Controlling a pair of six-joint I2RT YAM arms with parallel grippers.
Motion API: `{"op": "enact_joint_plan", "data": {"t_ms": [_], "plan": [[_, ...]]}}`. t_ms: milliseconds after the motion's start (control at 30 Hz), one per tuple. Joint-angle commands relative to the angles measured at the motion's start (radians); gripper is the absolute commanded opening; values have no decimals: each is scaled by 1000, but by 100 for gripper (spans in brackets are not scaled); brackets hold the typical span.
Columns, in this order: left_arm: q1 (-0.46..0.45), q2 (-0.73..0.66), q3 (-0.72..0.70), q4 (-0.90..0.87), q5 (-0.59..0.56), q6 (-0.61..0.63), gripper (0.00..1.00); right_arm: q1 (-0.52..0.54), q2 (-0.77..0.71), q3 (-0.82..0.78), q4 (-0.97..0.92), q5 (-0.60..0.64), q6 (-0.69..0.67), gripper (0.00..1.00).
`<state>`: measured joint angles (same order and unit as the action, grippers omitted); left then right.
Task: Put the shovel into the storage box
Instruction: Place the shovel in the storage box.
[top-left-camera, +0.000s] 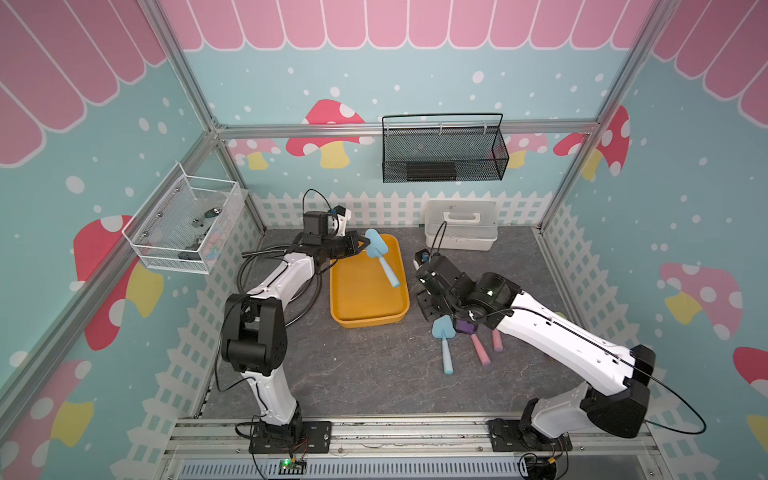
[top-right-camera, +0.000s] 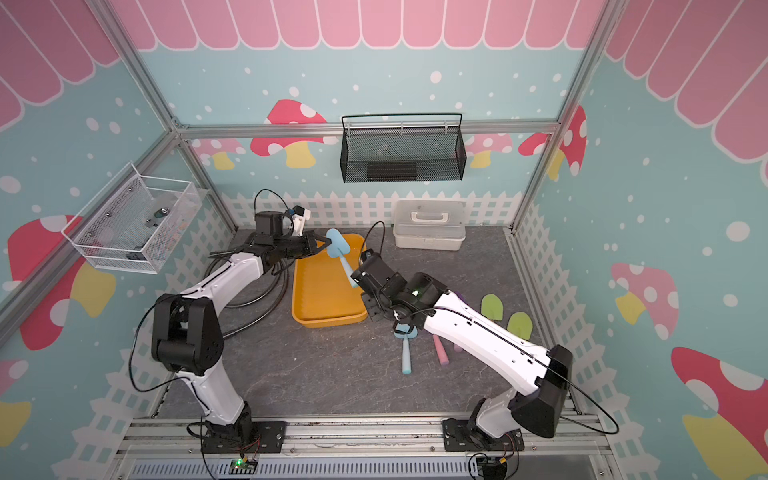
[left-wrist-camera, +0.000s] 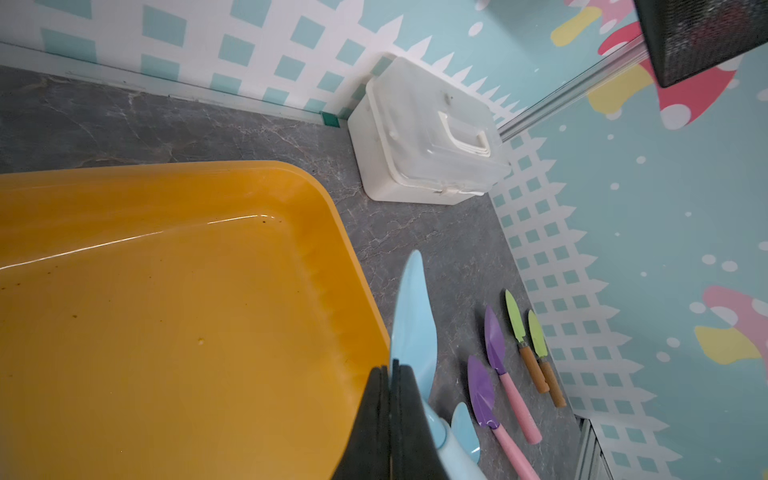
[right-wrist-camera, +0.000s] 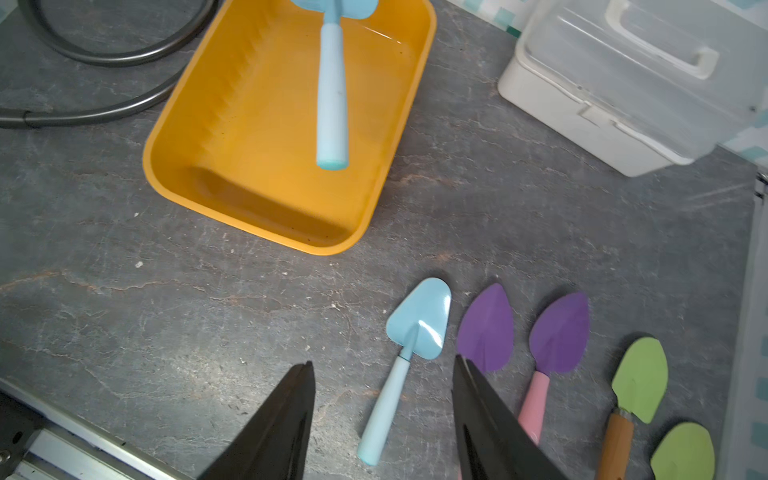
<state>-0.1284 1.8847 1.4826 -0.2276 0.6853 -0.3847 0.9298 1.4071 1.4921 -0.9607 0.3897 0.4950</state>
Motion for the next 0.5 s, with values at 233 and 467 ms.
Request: {"op": "enact_joint_plan", "data": {"t_ms": [233, 467], "plan": [[-16, 250, 246, -276, -7, 151, 0, -110, -190, -245, 6, 9, 108, 58], [-34, 368, 348, -369, -18, 191, 0, -126, -213, -320, 8, -37, 127, 58]]}}
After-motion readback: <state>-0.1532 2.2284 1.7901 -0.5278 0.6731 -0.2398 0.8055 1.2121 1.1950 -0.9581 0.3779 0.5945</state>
